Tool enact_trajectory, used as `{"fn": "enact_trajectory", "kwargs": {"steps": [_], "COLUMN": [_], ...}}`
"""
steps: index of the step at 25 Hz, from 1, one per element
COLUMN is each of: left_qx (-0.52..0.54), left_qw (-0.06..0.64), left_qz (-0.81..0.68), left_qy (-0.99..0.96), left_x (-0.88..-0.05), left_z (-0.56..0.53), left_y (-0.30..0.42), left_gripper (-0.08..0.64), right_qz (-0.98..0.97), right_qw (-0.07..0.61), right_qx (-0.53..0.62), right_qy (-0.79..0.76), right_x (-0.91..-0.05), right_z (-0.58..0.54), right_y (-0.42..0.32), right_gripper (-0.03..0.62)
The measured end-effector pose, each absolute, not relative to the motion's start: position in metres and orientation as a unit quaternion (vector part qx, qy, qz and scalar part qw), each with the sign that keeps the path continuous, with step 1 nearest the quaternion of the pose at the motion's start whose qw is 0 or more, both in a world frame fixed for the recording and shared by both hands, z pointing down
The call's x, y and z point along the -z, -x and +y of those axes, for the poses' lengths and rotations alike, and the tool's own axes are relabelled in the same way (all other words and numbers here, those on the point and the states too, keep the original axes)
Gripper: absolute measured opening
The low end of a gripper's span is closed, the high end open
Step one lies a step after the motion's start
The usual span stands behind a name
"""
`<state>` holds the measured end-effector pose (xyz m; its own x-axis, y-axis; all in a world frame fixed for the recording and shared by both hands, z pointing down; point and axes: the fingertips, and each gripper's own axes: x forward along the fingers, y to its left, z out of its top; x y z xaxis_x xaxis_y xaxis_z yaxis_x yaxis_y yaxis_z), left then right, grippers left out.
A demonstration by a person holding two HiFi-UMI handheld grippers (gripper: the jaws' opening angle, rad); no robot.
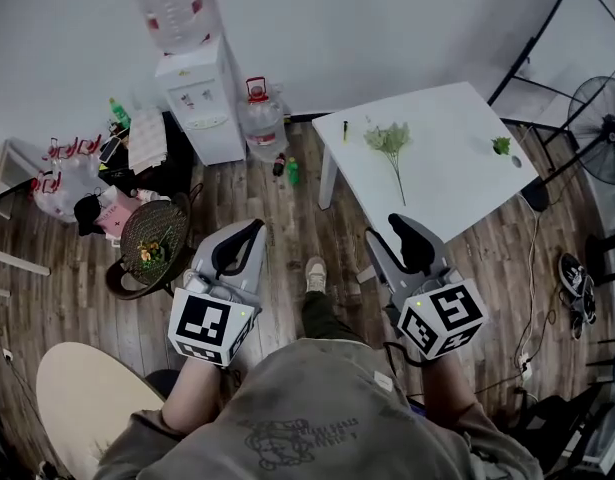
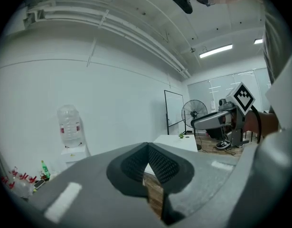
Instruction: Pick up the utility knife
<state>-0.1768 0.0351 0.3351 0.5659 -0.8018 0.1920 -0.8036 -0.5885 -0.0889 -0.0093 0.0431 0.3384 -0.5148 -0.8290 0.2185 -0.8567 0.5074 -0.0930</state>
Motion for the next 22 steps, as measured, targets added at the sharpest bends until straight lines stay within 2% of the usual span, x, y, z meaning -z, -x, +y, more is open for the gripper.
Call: {"fn": "enact_trajectory", "kwargs": {"steps": [12,22], "left_qx": [-0.166,-0.215], "left_qw": [0.036,0.088], "left_qz": [-0.430,-0.399], "left_qy": [-0.887,-0.887], "left_x": [-0.379,-0.434], "left_z": [-0.116,-0.257], "left_y": [0.149,0.117], "left_gripper": [0.000,0.000], "right_qz": [-0.846,-0.826], "right_qw": [0.105,0.170], "right_qx": [-0.169,-0.222], "right_qy": [-0.495,-0.490], "right_x": [-0.409,-0.478], "right_z": [-0.115,-0.242], "right_y": [-0.010,-0.024], "right_gripper": [0.190,0.186]}}
